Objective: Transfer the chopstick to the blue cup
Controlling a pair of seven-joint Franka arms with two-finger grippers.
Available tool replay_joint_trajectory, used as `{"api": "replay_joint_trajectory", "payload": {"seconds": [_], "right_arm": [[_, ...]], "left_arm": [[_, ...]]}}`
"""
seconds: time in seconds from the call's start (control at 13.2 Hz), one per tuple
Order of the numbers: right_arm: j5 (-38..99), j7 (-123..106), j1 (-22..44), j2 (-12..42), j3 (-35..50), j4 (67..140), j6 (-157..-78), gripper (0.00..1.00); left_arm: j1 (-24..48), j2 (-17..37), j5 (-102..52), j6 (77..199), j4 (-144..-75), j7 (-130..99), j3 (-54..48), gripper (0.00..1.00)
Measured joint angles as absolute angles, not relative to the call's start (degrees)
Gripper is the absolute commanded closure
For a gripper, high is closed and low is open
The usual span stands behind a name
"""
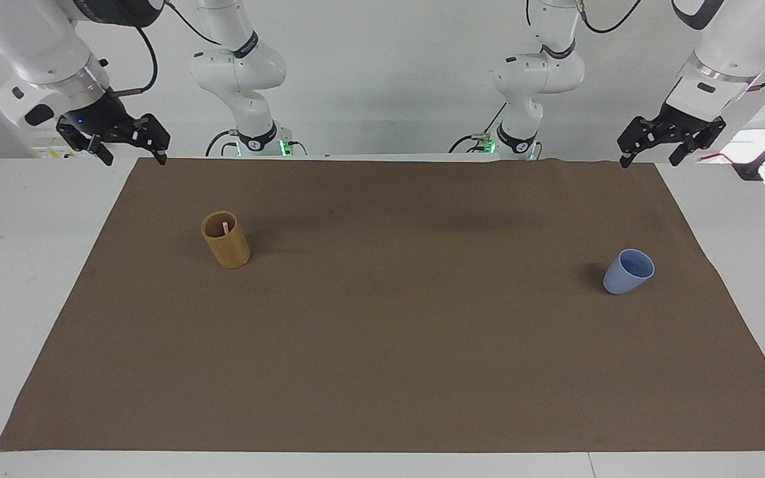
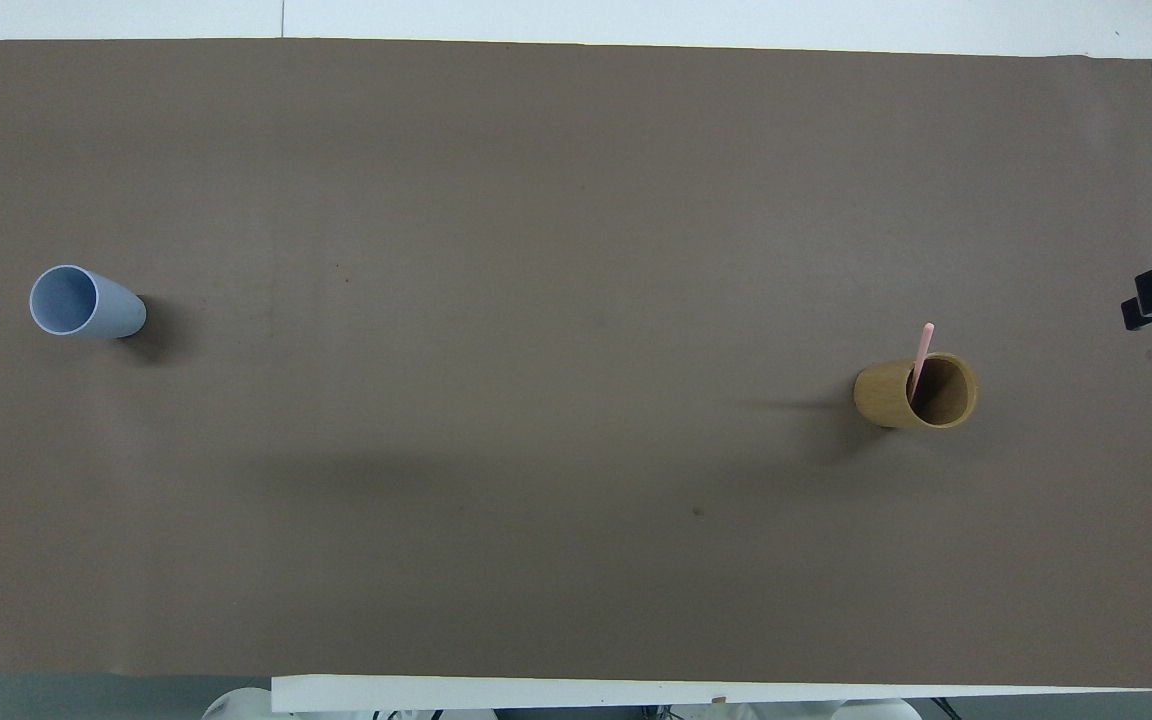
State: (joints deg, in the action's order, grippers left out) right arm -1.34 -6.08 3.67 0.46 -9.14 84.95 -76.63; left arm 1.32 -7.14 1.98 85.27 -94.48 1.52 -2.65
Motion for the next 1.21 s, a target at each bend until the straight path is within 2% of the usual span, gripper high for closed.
{"api": "replay_joint_trajectory", "payload": {"seconds": [0.91, 1.06, 1.21], "right_arm": [[-1.34, -6.08, 3.68, 0.46, -9.1, 84.96, -76.63, 0.01], [-1.34, -6.08, 3.68, 0.46, -9.1, 84.97, -76.63, 0.01], [-1.34, -6.08, 3.68, 0.46, -9.07, 84.97, -76.63, 0.01]], "left_arm": [[0.97, -7.92, 1.99, 85.84, -95.55, 0.99, -2.28, 0.01], [-0.97, -8.67, 2.0, 91.96, -100.04, 0.87, -1.88, 0.01], [-4.09, -8.83, 2.2, 101.01, -107.35, 0.87, -1.64, 0.01]]}}
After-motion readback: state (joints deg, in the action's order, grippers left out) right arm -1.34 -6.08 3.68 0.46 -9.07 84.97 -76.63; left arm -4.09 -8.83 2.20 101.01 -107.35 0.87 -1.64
